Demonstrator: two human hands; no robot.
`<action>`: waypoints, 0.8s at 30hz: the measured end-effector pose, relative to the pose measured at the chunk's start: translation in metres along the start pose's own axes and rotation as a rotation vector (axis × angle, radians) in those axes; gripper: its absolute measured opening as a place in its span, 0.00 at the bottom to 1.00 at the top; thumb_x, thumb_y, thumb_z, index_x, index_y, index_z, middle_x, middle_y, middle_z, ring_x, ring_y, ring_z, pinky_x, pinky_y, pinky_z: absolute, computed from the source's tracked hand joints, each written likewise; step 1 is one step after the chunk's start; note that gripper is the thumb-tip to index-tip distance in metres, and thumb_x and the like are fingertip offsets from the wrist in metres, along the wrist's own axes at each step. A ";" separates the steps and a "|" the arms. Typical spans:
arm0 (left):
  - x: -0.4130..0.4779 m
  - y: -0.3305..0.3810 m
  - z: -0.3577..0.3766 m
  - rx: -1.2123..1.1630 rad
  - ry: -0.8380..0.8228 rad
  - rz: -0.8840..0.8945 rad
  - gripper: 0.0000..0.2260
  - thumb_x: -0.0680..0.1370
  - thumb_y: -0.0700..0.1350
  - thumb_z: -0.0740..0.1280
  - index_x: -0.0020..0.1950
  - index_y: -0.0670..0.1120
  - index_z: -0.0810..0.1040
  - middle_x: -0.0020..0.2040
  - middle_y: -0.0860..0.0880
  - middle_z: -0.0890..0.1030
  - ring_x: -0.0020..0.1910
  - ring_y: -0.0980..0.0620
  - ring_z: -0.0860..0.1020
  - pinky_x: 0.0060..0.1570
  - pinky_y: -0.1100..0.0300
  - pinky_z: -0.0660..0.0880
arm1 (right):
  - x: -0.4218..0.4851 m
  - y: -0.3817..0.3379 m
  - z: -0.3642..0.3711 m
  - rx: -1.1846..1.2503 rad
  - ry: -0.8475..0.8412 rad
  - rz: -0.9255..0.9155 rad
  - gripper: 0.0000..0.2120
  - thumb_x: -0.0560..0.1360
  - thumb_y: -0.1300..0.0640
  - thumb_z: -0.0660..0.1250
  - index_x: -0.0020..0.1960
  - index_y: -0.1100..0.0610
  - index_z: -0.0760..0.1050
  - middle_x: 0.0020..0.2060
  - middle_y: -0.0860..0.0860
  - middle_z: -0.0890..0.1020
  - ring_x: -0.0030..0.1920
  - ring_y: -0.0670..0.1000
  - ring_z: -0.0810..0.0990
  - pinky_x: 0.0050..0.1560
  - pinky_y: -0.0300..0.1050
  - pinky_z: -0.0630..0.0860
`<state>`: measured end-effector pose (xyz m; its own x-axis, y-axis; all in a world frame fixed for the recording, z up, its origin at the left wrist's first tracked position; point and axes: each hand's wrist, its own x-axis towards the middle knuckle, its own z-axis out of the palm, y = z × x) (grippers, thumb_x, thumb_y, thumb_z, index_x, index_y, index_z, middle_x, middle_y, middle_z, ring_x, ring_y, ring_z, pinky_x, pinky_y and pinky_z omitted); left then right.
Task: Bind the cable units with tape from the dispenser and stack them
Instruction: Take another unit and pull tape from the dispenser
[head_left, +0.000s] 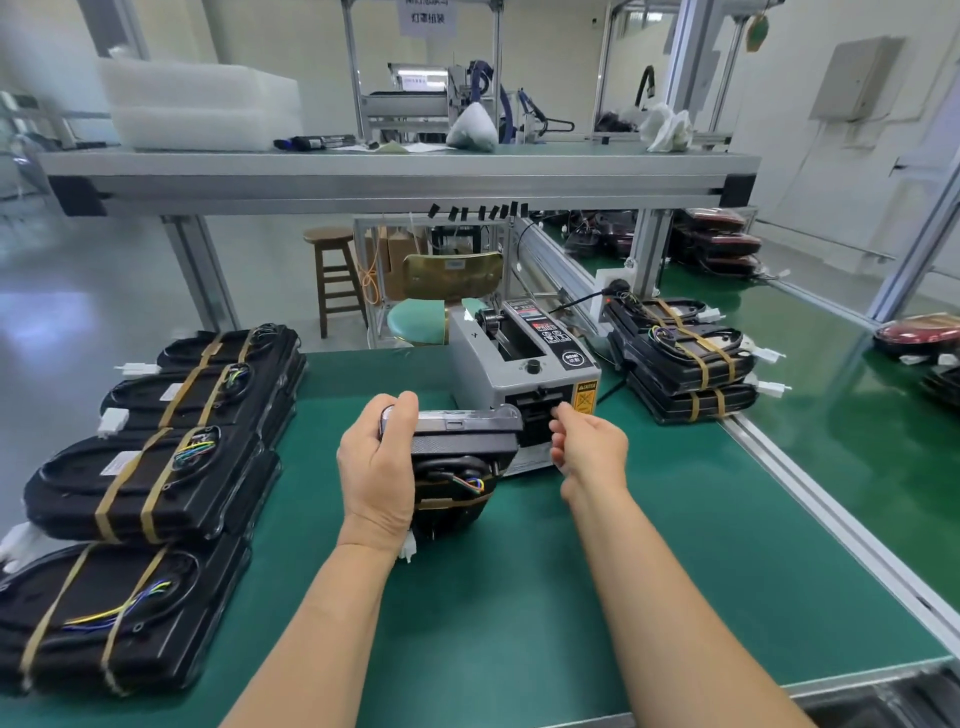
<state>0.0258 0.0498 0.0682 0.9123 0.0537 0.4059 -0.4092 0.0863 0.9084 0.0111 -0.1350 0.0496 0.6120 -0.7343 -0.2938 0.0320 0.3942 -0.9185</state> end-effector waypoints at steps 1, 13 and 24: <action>-0.001 0.000 0.000 -0.012 -0.007 0.009 0.22 0.72 0.57 0.62 0.34 0.41 0.59 0.35 0.46 0.60 0.36 0.47 0.59 0.39 0.53 0.58 | 0.003 -0.001 0.001 -0.011 0.005 0.003 0.08 0.77 0.60 0.69 0.39 0.59 0.77 0.32 0.51 0.79 0.27 0.45 0.72 0.23 0.34 0.70; -0.011 0.006 0.005 -0.020 -0.015 0.092 0.25 0.74 0.57 0.59 0.36 0.33 0.63 0.35 0.35 0.62 0.36 0.38 0.61 0.38 0.51 0.61 | 0.011 -0.005 0.007 -0.075 0.013 0.032 0.07 0.73 0.64 0.72 0.36 0.62 0.76 0.27 0.53 0.81 0.22 0.47 0.78 0.34 0.42 0.79; -0.017 0.007 0.019 -0.032 -0.022 0.110 0.23 0.76 0.54 0.59 0.35 0.34 0.63 0.35 0.36 0.62 0.37 0.38 0.61 0.36 0.49 0.59 | 0.002 -0.007 0.015 -0.207 0.074 -0.081 0.16 0.69 0.65 0.66 0.25 0.55 0.68 0.12 0.43 0.65 0.12 0.44 0.60 0.15 0.30 0.58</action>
<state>0.0075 0.0302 0.0693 0.8616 0.0428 0.5057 -0.5071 0.1124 0.8545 0.0242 -0.1307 0.0592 0.5538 -0.8007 -0.2282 -0.0886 0.2159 -0.9724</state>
